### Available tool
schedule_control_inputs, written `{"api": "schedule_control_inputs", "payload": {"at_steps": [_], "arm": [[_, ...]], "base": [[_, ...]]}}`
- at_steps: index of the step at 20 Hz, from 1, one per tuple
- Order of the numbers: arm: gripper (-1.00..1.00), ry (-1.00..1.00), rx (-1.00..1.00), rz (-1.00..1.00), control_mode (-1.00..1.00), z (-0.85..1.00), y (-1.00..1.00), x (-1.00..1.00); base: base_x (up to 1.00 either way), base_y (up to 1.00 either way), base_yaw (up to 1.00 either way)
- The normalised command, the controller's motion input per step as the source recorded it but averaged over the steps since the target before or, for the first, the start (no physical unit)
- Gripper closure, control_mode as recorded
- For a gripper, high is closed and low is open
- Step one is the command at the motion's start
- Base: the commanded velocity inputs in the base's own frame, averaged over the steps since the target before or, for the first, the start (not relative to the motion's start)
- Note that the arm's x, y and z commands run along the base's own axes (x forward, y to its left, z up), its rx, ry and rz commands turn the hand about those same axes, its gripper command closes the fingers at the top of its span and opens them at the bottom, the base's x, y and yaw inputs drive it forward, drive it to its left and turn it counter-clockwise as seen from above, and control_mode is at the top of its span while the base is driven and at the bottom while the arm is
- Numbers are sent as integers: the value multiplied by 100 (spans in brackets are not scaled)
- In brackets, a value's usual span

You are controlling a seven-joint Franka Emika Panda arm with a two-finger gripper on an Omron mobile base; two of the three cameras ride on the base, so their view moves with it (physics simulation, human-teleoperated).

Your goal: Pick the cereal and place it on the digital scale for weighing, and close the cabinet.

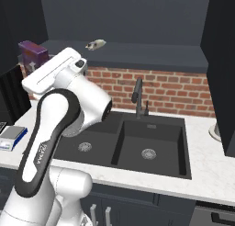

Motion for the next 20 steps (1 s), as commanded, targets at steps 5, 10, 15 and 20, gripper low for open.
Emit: {"api": "schedule_control_inputs", "payload": {"at_steps": [5,10,15,20], "arm": [[100,0,0,21,-100,-17,31,-17],[100,0,0,19,-100,-25,32,-1],[100,0,0,16,-100,-45,32,0],[100,0,1,12,-100,-55,34,0]], "base": [[0,0,0],[0,0,0],[0,0,0],[0,0,0]]}}
